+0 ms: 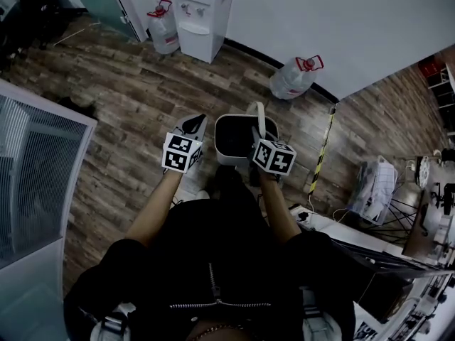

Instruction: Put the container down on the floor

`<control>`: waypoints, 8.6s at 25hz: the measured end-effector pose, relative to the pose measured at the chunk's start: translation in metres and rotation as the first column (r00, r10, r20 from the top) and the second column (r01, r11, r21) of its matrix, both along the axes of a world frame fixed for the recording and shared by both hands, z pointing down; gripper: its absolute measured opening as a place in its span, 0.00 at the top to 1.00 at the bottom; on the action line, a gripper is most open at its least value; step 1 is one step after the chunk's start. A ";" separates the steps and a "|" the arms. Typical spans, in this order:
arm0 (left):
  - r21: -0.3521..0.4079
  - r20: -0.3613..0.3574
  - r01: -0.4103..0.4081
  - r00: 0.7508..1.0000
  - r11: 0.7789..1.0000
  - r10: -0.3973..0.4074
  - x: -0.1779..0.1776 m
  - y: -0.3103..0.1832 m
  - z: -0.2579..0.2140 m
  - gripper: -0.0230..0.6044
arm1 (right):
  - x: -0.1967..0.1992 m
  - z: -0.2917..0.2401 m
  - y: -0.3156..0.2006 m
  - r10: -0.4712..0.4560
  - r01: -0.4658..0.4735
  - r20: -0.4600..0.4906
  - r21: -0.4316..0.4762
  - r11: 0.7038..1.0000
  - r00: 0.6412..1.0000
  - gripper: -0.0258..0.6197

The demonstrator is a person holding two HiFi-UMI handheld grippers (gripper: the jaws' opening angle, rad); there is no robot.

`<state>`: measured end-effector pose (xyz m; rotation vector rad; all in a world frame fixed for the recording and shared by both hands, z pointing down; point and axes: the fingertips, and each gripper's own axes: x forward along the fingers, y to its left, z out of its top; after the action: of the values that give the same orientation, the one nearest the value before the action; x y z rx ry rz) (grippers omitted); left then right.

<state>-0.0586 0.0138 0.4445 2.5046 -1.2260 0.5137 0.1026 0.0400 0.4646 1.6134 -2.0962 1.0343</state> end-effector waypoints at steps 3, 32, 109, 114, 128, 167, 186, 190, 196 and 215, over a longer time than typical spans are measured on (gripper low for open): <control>-0.009 0.003 0.020 1.000 1.000 -0.020 0.005 -0.025 -0.001 0.94 | 0.007 0.000 -0.025 -0.013 0.013 0.007 -0.008 1.000 1.000 0.92; -0.023 0.071 0.063 0.996 0.998 -0.061 0.079 -0.148 -0.006 0.94 | 0.087 0.011 -0.161 -0.055 0.057 0.048 -0.033 0.998 0.997 0.92; -0.213 0.051 -0.056 0.996 0.975 0.069 0.050 -0.510 0.114 0.94 | 0.035 0.165 -0.495 0.038 -0.024 0.040 -0.321 0.947 0.998 0.92; -0.225 0.043 -0.067 0.996 0.972 0.079 0.064 -0.537 0.143 0.94 | 0.040 0.194 -0.523 0.051 -0.033 0.047 -0.328 0.944 0.998 0.92; -0.188 0.059 -0.039 0.997 0.981 0.051 0.076 -0.588 0.281 0.94 | 0.048 0.354 -0.604 0.049 -0.033 0.045 -0.309 0.950 0.998 0.92; -0.031 0.053 -0.055 0.997 0.998 0.056 0.026 -0.617 0.521 0.94 | 0.008 0.566 -0.808 0.214 -0.220 0.096 0.064 0.973 0.972 0.92; -0.006 0.028 -0.029 0.999 1.000 0.029 0.019 -0.608 0.525 0.94 | -0.026 0.571 -0.800 -0.055 0.057 0.084 -0.025 0.998 0.995 0.91; 0.011 0.011 -0.026 1.000 1.000 0.026 0.021 -0.606 0.519 0.94 | -0.036 0.567 -0.793 -0.116 0.117 0.090 0.000 0.993 0.989 0.59; 0.034 0.008 -0.054 0.999 0.998 0.054 0.031 -0.605 0.513 0.94 | -0.059 0.553 -0.771 -0.275 0.275 -0.043 0.006 0.961 0.961 0.53; 0.011 0.016 0.058 0.998 0.998 -0.058 0.033 -0.595 0.324 0.94 | 0.006 0.375 -0.694 -0.106 0.108 -0.037 0.061 0.992 0.994 0.94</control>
<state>-0.0252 -0.5815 0.7680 2.4697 -1.3069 0.5158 0.1089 -0.6541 0.8397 1.5174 -2.1868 0.9096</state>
